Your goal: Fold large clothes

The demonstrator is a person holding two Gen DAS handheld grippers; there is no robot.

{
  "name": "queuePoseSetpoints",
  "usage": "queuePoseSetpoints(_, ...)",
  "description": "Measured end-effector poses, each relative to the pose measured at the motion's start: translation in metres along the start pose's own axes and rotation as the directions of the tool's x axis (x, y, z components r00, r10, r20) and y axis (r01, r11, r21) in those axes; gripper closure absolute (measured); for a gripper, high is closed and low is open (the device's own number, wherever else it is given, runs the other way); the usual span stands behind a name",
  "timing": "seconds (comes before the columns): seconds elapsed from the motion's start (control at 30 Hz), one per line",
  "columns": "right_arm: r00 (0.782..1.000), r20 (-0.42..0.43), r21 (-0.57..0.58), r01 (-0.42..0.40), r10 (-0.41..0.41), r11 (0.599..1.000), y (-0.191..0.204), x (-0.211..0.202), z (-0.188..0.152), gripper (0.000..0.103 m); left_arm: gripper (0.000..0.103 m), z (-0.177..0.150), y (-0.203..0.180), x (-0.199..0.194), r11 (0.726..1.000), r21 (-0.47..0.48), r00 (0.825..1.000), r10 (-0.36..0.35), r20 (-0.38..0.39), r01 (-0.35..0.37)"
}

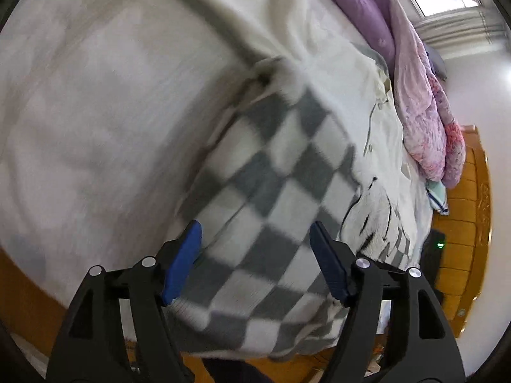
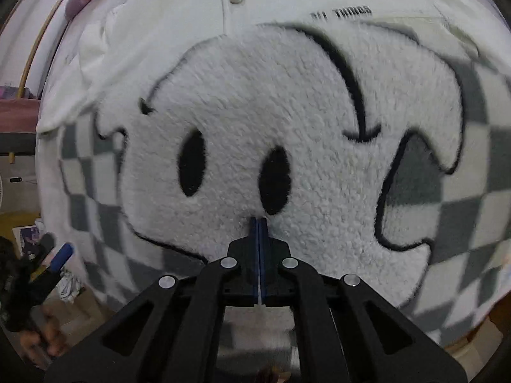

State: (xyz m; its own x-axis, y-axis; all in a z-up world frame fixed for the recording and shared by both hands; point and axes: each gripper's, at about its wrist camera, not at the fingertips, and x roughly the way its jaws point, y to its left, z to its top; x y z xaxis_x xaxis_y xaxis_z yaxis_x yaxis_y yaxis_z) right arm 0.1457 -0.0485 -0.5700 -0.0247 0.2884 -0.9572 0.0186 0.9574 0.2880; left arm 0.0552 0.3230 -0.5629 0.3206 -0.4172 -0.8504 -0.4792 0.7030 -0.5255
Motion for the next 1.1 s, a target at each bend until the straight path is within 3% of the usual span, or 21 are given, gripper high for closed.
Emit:
queuePoseSetpoints(0.13, 1.0, 0.002, 0.033, -0.009, 0.009, 0.999, 0.001, 0.0, 0.005, 0.103, 0.032, -0.019, 0.023, 0.003, 0.999, -0.047, 1.0, 0.005, -0.024, -0.006)
queuePoseSetpoints(0.27, 1.0, 0.002, 0.046, 0.002, -0.003, 0.999, 0.006, -0.02, -0.025, 0.103, 0.032, -0.031, 0.034, 0.002, 0.997, -0.077, 1.0, -0.01, -0.013, 0.009)
queuePoseSetpoints(0.43, 0.998, -0.06, 0.045, 0.014, -0.012, 0.999, 0.005, 0.005, -0.068, 0.103, 0.032, -0.047, 0.048, -0.006, 0.992, -0.118, 0.999, -0.039, -0.019, 0.037)
queuePoseSetpoints(0.67, 0.998, -0.056, 0.004, 0.024, -0.024, 1.0, 0.019, 0.023, -0.049, 0.103, 0.032, -0.075, 0.061, 0.009, 0.983, -0.174, 0.994, -0.068, -0.089, 0.052)
queuePoseSetpoints(0.87, 0.998, -0.056, 0.005, -0.032, 0.032, 0.999, -0.013, 0.013, -0.048, 0.103, 0.033, -0.082, 0.079, 0.037, 0.973, -0.228, 0.989, -0.048, -0.143, 0.014)
queuePoseSetpoints(0.9, 0.998, -0.054, -0.004, -0.033, 0.033, 0.999, -0.013, 0.01, -0.047, 0.103, 0.036, -0.082, 0.08, 0.038, 0.974, -0.227, 0.989, -0.051, -0.142, 0.018)
queuePoseSetpoints(0.97, 0.999, -0.038, -0.018, -0.028, 0.027, 0.999, -0.023, -0.006, -0.052, 0.103, 0.059, -0.08, 0.077, 0.033, 0.977, -0.21, 0.99, -0.054, -0.133, 0.025)
queuePoseSetpoints(1.03, 1.0, 0.004, -0.069, -0.011, 0.011, 0.998, -0.012, -0.021, -0.055, 0.097, 0.072, -0.08, 0.072, 0.027, 0.978, -0.205, 0.989, -0.062, -0.136, 0.033)
queuePoseSetpoints(1.1, 0.998, 0.048, -0.136, -0.035, 0.042, 0.99, 0.008, -0.035, -0.061, 0.097, 0.075, -0.079, 0.07, 0.016, 0.972, -0.224, 0.985, -0.105, -0.133, 0.074)
